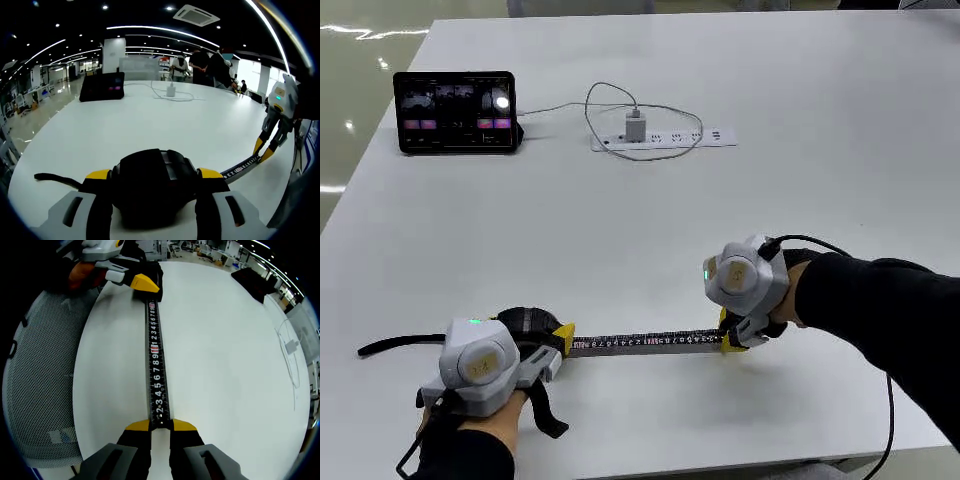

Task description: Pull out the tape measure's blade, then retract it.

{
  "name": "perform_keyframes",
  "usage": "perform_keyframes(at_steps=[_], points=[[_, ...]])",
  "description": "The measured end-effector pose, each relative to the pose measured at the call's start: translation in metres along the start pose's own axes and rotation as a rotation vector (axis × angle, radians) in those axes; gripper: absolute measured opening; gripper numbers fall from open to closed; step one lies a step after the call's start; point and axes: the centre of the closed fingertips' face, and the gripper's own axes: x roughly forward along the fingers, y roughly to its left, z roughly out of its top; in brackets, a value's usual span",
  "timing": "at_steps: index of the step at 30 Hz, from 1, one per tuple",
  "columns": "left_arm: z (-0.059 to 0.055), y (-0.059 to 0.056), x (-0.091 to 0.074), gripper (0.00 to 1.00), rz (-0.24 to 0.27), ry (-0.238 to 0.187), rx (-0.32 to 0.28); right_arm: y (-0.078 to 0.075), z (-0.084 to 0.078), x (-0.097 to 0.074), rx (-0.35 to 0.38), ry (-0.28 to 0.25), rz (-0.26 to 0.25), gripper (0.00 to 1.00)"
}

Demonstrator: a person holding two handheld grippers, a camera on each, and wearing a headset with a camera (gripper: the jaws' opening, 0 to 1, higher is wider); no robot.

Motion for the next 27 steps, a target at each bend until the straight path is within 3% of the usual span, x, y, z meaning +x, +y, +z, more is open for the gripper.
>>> perform_keyframes(at_steps=[18, 27], points=[[-0.001, 0.0, -0.001, 0.62, -0.009, 0.017, -0.003, 0.001, 0.007, 0.003, -0.011, 0.027, -0.002, 0.09], [-0.001, 0.001, -0.001, 0.62, -0.009, 0.016, -0.001, 0.001, 0.01, 0.003, -0.007, 0.014, -0.008, 0.09]])
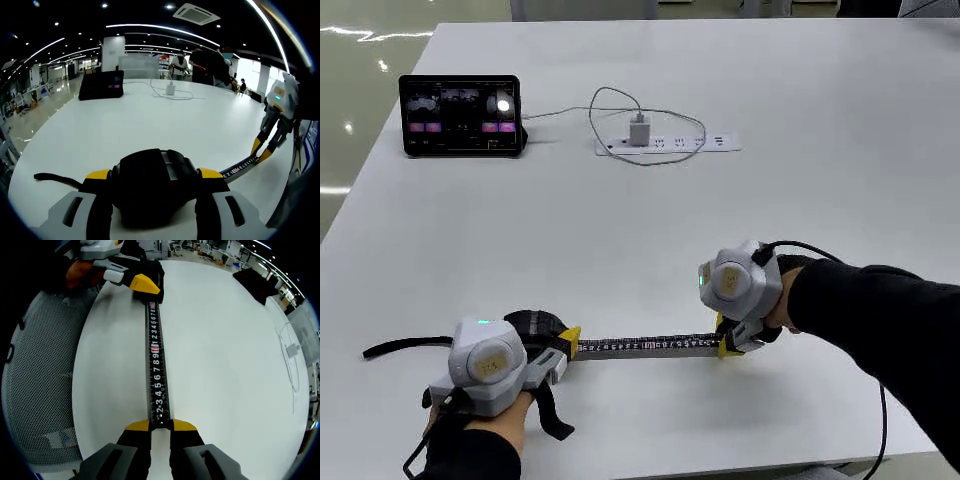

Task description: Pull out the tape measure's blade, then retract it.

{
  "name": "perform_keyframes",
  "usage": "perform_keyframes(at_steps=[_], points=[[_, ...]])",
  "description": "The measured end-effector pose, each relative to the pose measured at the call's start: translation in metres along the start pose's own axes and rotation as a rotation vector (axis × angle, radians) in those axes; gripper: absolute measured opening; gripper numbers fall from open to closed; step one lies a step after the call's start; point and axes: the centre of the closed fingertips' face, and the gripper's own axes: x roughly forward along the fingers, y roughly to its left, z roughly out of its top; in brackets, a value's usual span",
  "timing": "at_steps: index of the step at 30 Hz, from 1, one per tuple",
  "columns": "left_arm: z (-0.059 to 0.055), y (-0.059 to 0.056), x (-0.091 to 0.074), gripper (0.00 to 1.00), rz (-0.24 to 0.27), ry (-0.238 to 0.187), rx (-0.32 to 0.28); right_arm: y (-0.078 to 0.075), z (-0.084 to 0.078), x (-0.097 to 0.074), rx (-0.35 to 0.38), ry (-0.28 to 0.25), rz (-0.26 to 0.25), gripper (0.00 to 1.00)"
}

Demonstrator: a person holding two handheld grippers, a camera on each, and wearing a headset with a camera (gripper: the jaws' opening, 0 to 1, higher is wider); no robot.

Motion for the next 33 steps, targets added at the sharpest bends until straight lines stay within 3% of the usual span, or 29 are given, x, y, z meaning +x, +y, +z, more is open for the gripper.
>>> perform_keyframes(at_steps=[11, 17, 33], points=[[0.0, 0.0, 0.0, 0.62, -0.004, 0.0, 0.003, 0.001, 0.004, 0.001, -0.038, -0.003, 0.01, 0.09], [0.0, -0.001, 0.0, 0.62, -0.01, 0.019, 0.014, 0.0, 0.007, 0.002, -0.034, 0.004, 0.014, 0.1], [0.0, 0.0, 0.0, 0.62, -0.015, 0.012, 0.009, 0.0, 0.016, 0.004, -0.026, -0.014, 0.02, 0.1]])
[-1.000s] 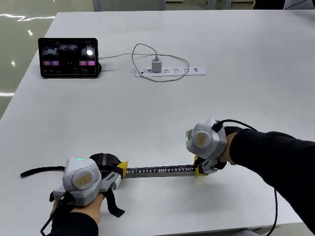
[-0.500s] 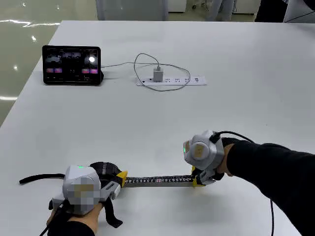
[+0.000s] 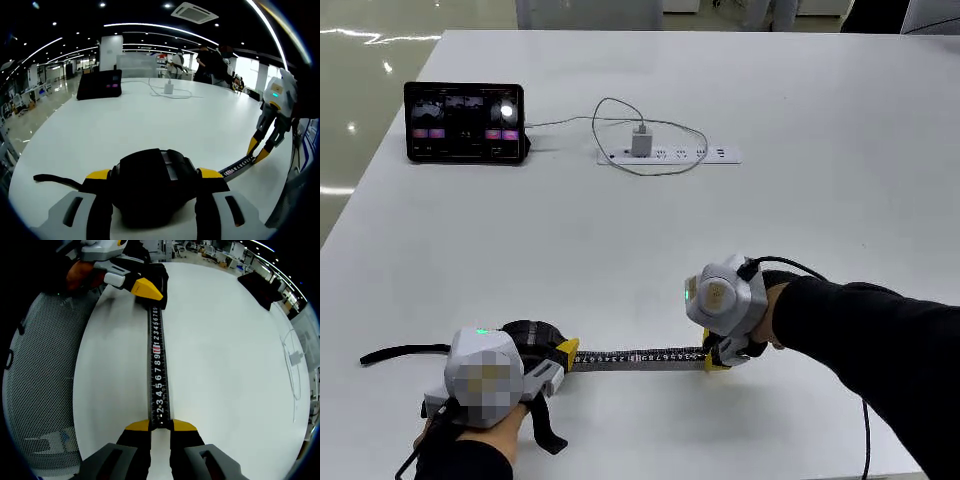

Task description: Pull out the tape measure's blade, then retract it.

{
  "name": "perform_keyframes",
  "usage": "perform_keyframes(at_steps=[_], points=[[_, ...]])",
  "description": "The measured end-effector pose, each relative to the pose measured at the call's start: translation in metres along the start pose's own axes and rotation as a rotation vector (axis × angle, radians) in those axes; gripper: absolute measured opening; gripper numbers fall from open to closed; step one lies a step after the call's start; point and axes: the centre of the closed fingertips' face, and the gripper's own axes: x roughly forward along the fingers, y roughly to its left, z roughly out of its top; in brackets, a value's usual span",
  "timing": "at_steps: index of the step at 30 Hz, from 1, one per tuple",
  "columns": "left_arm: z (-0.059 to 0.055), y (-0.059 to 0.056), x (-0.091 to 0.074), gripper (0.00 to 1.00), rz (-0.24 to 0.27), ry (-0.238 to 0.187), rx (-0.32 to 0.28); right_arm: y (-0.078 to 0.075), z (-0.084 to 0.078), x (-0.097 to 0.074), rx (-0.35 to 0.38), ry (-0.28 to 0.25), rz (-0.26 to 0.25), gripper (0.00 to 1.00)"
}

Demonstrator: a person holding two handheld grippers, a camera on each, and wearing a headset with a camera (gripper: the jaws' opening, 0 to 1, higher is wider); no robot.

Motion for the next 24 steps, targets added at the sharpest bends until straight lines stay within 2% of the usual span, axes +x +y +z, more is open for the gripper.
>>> perform_keyframes(at_steps=[5, 15, 24], points=[[0.0003, 0.0003, 0.0002, 0.62, -0.001, 0.0, 0.0, 0.0, 0.0028, 0.0006, 0.013, -0.016, -0.007, 0.1], [0.0003, 0.0002, 0.0, 0.62, -0.001, -0.002, 0.001, 0.0, 0.0065, 0.0022, -0.022, 0.001, -0.001, 0.1], [0.0001, 0.0001, 0.0001, 0.62, -0.001, 0.001, 0.0, 0.0, 0.0101, 0.0033, -0.003, 0.0, 0.0, 0.1]])
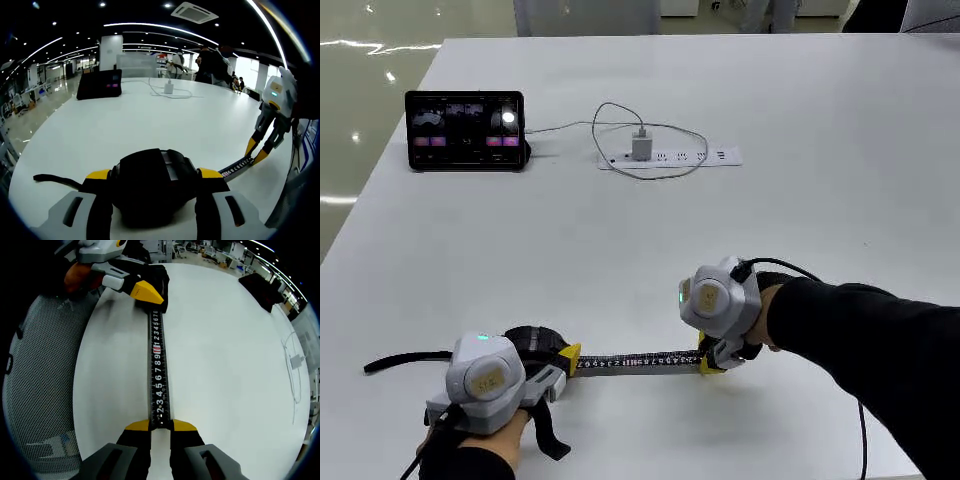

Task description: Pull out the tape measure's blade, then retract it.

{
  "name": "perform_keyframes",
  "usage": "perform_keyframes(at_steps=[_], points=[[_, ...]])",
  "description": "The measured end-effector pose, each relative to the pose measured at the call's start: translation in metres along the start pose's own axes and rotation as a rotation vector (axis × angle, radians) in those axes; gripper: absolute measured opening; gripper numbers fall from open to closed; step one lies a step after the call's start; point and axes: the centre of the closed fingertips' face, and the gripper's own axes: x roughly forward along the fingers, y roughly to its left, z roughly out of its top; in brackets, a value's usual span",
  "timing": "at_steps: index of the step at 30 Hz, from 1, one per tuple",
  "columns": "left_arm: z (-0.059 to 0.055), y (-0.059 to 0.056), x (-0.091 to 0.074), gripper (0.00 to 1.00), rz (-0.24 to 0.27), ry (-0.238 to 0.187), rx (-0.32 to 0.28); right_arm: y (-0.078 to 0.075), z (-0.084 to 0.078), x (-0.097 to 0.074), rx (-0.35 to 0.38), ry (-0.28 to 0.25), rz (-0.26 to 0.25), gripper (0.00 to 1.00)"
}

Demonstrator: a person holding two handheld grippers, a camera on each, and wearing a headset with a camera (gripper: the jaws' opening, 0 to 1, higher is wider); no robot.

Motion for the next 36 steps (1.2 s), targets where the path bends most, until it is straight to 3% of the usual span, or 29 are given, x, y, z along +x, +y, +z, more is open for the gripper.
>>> perform_keyframes(at_steps=[36], points=[[0.0, 0.0, 0.0, 0.62, -0.003, -0.002, -0.004, 0.001, 0.015, 0.005, 0.009, 0.014, -0.008, 0.1]])
